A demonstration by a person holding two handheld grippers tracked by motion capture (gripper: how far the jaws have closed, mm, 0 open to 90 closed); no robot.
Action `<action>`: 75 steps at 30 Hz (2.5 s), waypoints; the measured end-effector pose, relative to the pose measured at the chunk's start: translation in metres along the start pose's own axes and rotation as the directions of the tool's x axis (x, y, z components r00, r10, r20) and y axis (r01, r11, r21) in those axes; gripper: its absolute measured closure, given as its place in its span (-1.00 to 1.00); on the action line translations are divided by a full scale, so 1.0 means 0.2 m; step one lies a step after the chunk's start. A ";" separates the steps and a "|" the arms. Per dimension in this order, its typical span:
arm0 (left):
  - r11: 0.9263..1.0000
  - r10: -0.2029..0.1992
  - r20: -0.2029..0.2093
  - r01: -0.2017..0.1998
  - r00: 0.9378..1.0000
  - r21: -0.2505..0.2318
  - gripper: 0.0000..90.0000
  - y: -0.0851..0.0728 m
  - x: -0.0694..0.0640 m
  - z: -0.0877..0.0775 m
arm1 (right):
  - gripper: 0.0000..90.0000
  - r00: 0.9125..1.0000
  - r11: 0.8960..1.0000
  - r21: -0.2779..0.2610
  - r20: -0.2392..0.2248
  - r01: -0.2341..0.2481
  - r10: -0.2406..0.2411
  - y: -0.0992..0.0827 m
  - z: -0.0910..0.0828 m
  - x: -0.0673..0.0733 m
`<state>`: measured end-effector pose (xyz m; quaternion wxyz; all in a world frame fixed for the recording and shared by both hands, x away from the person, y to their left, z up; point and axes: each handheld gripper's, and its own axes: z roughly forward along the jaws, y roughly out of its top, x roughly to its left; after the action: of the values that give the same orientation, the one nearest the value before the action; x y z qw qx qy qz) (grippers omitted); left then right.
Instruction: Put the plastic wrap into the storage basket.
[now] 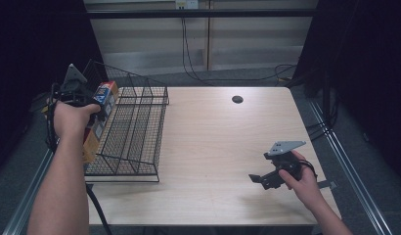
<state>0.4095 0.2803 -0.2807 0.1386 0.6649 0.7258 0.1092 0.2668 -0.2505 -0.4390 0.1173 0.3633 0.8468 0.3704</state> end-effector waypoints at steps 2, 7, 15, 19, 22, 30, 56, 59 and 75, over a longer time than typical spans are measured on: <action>1.000 -0.006 0.001 0.006 1.000 0.001 -0.05 0.00 0.00 0.00 | -0.96 1.000 1.000 0.000 0.000 0.001 -0.001 0.00 0.00 0.00; 1.000 0.010 0.008 -0.010 1.000 0.024 -0.06 0.00 -0.01 0.01 | -0.96 1.000 1.000 -0.005 0.003 0.000 0.000 0.00 0.00 0.00; 0.999 0.010 0.012 -0.011 1.000 0.032 -0.10 0.01 -0.02 0.02 | -0.96 1.000 1.000 -0.001 0.000 0.005 -0.005 0.00 0.00 0.00; 1.000 0.013 0.036 -0.012 0.999 -0.018 -0.16 0.02 -0.02 -0.03 | -0.96 1.000 1.000 0.004 -0.001 0.005 -0.005 0.00 0.00 0.00; 0.999 0.027 0.051 -0.025 0.998 -0.031 -0.18 0.02 -0.04 -0.04 | -0.96 1.000 1.000 0.009 0.000 0.009 -0.009 0.00 0.00 0.01; 0.996 0.070 0.131 -0.063 0.989 -0.058 -0.24 0.02 -0.14 -0.05 | -0.96 1.000 1.000 0.012 0.002 0.009 -0.009 0.00 0.01 0.01; 0.953 0.287 0.308 -0.238 0.907 -0.188 -0.59 -0.07 -0.49 -0.02 | -0.96 1.000 1.000 0.011 0.006 0.011 -0.011 -0.01 0.02 0.02; 0.944 0.318 0.334 -0.265 0.887 -0.197 -0.63 -0.08 -0.54 0.00 | -0.96 1.000 1.000 0.010 0.003 0.011 -0.011 -0.01 0.02 0.02; 0.900 0.430 0.365 -0.360 0.825 -0.248 -0.75 -0.18 -0.72 0.09 | -0.96 1.000 1.000 0.013 0.009 0.014 -0.015 -0.01 0.02 0.02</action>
<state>0.3933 0.1339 -0.3009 0.3180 0.7946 0.5143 0.0540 0.2647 -0.2457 -0.4434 0.1215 0.3596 0.8512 0.3624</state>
